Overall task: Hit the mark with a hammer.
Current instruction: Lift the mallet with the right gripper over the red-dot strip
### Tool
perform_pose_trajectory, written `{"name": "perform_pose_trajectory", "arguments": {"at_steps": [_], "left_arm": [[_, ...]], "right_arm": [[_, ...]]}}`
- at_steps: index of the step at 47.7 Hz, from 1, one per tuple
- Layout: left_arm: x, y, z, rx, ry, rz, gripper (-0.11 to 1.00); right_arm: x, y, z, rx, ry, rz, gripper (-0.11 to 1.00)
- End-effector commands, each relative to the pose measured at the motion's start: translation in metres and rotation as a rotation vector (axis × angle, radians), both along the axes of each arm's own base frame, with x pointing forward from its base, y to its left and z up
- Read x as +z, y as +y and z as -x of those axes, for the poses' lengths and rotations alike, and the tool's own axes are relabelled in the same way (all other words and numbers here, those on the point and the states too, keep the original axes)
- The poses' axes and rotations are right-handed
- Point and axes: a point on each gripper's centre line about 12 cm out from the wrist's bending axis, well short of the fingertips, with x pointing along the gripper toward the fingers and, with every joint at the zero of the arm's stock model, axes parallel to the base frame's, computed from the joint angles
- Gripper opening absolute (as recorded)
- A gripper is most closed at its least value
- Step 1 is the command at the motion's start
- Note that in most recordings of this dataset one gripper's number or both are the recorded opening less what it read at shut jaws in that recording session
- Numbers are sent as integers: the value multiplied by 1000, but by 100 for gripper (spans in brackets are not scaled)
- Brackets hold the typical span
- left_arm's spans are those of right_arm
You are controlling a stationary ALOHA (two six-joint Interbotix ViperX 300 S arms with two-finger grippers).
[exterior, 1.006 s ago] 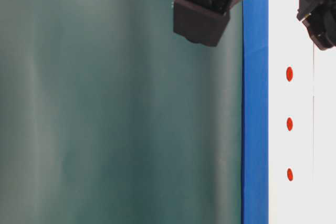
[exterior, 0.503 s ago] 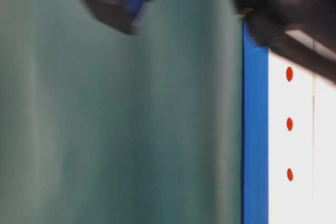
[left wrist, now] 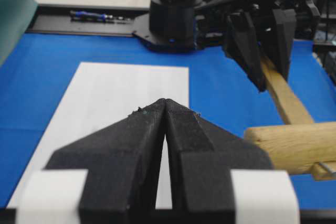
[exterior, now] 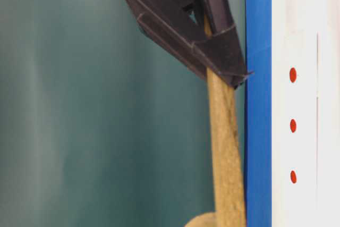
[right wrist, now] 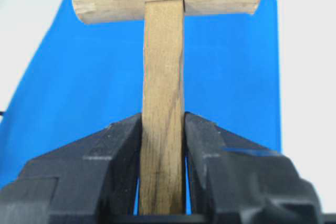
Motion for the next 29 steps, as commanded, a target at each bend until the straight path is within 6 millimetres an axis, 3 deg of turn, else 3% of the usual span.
{"name": "perform_pose_trajectory", "arguments": {"at_steps": [1,19,29], "left_arm": [[4,1,-1,3,-11,3,0],[2,1,-1,3,-8,4,0],[0,1,-1,3,1,6,0]], "right_arm": [[15,-13,-3,-34,-44,-4,9],[14,-85,-10,-188,-24,95,9],[16,-106,-10,-233,-30,132,9]]}}
